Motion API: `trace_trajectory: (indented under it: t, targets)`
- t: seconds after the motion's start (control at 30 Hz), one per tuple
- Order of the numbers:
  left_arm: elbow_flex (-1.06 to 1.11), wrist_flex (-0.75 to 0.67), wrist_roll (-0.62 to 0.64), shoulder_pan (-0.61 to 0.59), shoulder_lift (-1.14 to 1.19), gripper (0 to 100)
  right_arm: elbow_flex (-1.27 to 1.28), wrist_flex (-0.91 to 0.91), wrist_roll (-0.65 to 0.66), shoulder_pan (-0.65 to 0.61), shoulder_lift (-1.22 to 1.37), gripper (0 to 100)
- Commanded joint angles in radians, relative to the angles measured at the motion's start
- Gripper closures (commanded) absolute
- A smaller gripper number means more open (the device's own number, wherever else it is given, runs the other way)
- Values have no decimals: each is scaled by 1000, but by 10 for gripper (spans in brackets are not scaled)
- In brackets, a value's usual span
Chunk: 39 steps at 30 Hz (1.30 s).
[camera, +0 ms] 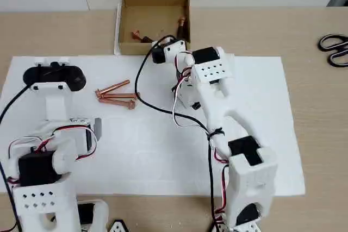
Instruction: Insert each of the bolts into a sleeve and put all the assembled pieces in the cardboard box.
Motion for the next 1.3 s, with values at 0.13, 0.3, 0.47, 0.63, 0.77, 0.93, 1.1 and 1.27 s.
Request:
trace_trajectory:
  t: [0.13, 0.3, 0.47, 0.63, 0.77, 0.93, 1.1, 1.27]
  targets:
    - [-7, 2, 2, -3, -12, 815, -20, 35, -210, 47, -15, 987]
    - [-4, 2, 2, -3, -12, 815, -17, -5, -222, 107, 128, 984]
    - [-4, 2, 2, -3, -12, 815, -18, -25, -224, 119, 197, 948]
    - [-2, 2, 2, -3, -12, 815, -18, -25, -227, 116, 202, 869]
    - [-2, 2, 2, -3, -12, 815, -17, -25, -222, 117, 217, 869]
    - [-2, 2, 2, -3, -12, 815, -20, -27, -221, 117, 255, 869]
    - [-2, 2, 0, -3, -12, 815, -21, -36, -219, 117, 292, 874]
    - [-4, 2, 0, -3, -12, 815, -21, -45, -173, 116, 288, 989]
